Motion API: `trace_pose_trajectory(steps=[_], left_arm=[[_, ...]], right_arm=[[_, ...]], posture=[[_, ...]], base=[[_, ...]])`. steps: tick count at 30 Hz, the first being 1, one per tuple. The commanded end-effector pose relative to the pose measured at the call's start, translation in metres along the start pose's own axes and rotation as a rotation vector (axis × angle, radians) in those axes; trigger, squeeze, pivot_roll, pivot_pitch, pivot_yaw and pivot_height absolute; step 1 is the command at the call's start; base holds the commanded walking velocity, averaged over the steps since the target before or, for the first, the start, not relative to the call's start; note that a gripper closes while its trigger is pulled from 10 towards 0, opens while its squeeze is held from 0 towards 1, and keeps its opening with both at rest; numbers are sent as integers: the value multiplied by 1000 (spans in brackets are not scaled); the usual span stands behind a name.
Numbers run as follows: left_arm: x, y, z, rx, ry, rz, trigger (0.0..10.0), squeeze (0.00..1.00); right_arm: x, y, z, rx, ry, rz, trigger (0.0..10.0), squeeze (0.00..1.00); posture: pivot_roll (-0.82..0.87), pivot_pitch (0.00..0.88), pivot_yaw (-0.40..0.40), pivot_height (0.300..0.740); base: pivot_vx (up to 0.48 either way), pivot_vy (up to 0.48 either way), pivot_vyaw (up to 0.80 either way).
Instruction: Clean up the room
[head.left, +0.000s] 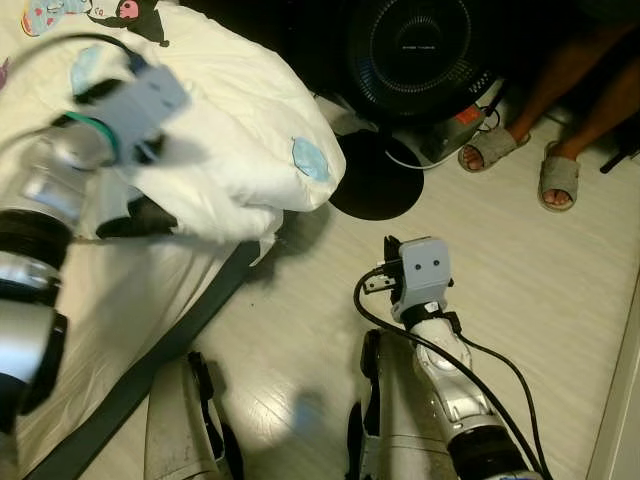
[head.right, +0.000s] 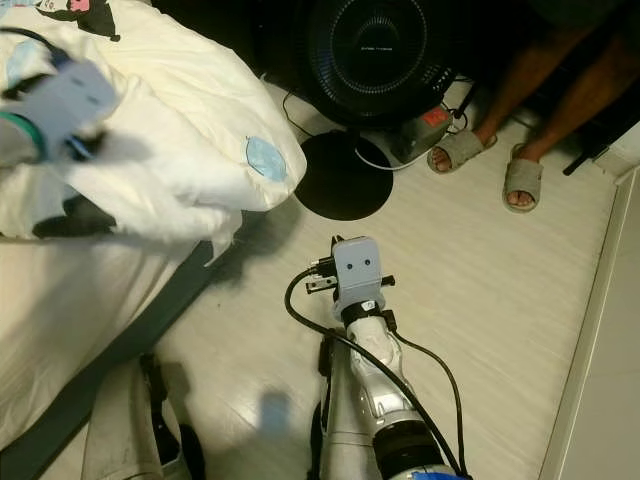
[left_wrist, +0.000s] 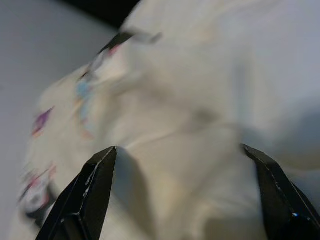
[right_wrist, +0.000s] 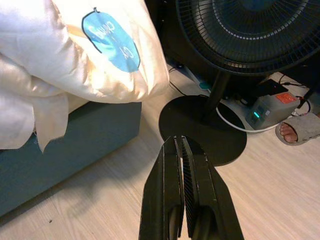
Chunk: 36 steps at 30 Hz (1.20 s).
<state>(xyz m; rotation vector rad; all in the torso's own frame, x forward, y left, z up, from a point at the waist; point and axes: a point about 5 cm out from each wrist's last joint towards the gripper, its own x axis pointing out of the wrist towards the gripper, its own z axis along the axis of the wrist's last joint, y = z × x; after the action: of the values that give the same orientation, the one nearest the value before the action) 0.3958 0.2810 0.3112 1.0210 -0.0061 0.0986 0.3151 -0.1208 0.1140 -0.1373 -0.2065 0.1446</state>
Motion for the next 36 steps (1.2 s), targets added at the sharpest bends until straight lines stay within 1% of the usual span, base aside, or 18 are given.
trace_pose_trajectory(steps=[1,3,5,8,9,10,11,12,15,18,21,26,27,28,31,32,35,36], left_arm=[[-2,-1,-13,24,44,-5,10000,0],[-6,3,-26,42,84,-7,10000,0],[-9,-3,-35,47,110,-59,10000,0],[-11,-15,-42,48,127,-131,10000,0],[-13,-27,-46,40,136,-194,10000,0],[-13,-27,-46,40,136,-194,10000,0],[-15,-39,-50,22,140,-248,4196,0],[-16,-47,-52,6,140,-280,0,0],[-17,-55,-53,-16,127,-311,0,0],[-17,-56,-52,-29,114,-321,0,0],[-18,-48,-46,-91,74,-338,0,0],[-21,-36,-40,-138,25,-364,0,0],[-26,-28,-39,-102,1,-385,0,0],[-26,-28,-39,-102,1,-385,0,0],[-32,-17,-38,-32,-24,-420,0,0],[-37,-13,-39,16,-36,-454,0,0],[-40,-11,-39,45,-43,-480,0,0],[-50,-11,-42,107,-54,-567,0,0]], right_arm=[[-4,1,-7,4,36,1,10000,0],[-3,2,-6,6,34,7,10000,0],[-3,2,-7,7,35,9,10000,0],[-3,3,-7,8,36,13,10000,0],[-2,4,-7,8,35,16,10000,0],[-2,4,-7,8,35,16,10000,0],[-2,5,-6,9,35,19,10000,0],[-1,5,-6,9,34,21,10000,0],[0,5,-5,9,31,21,10000,0],[0,4,-5,9,30,20,10000,0],[-2,2,-7,5,35,14,10000,0],[-4,2,-8,6,39,10,10000,0],[-4,4,-8,9,40,9,10000,0],[-4,4,-8,9,40,9,10000,0],[-3,5,-8,12,39,9,10000,0],[-3,5,-9,13,40,10,10000,0],[-3,5,-9,14,40,10,10000,0],[-4,6,-9,14,42,11,10000,0]], posture=[[-21,285,5,527],[-16,283,2,527],[-9,282,-2,527],[-5,281,-3,527],[-2,280,-5,527],[-2,280,-5,527],[-6,278,-6,527],[-6,278,-6,527],[-9,278,-7,527],[-11,277,-3,527],[-7,277,2,527],[0,278,8,527],[4,279,10,527],[4,279,10,527],[9,280,12,527],[15,281,12,527],[16,282,12,527],[15,283,11,527]], base=[[0,0,0],[0,0,0],[0,0,0],[0,0,0],[0,0,0],[0,0,0],[0,0,0],[0,0,0],[0,0,0],[0,0,0],[0,0,0],[0,0,0],[0,0,0],[0,0,0],[0,0,0],[0,0,0],[0,0,0],[0,0,0]])
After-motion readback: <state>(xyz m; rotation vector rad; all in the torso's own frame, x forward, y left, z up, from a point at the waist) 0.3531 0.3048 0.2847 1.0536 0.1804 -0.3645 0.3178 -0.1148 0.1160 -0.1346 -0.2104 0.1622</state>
